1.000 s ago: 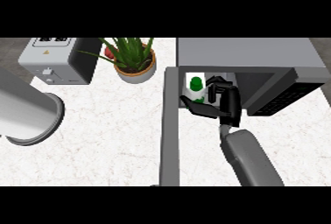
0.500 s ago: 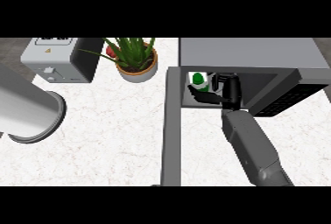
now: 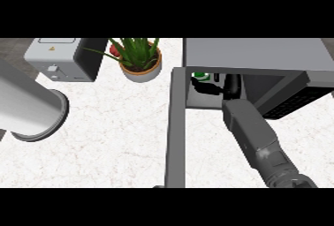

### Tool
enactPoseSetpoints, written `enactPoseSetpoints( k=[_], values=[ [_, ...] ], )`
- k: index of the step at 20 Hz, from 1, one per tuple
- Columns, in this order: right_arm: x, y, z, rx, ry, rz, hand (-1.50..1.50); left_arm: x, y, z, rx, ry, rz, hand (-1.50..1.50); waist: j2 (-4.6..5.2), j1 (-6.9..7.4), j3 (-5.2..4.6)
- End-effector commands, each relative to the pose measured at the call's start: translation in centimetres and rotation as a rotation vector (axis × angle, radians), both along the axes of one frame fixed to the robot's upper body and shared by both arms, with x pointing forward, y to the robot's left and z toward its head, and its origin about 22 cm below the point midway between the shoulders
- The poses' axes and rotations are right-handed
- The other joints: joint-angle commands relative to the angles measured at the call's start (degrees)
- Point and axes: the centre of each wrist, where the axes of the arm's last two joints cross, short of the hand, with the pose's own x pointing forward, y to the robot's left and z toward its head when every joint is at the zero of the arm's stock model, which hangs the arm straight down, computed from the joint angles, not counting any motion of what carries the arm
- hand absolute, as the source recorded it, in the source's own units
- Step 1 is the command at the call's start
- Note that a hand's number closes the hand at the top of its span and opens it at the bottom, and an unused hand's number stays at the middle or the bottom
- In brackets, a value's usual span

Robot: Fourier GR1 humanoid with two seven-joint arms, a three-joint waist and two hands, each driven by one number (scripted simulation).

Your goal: Pick up the milk, place it into the microwave and close the microwave

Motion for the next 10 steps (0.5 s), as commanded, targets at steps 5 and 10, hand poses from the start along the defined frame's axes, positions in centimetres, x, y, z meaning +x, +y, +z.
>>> enactPoseSetpoints(
  k=[5, 10],
  values=[
    [1.0, -0.5, 0.9, -0.342, -0.059, -0.108, 1.5, 0.1, 0.3, -1.6, -0.013, 0.006, -0.027, -1.5, 0.62, 1.52, -0.09],
    [3.0, -1.1, 4.2, -0.398, -0.054, -0.231, 1.5, 2.1, 0.4, -0.2, 0.021, -0.007, -0.011, -1.5, 0.97, 1.7, -0.03]
  ],
)
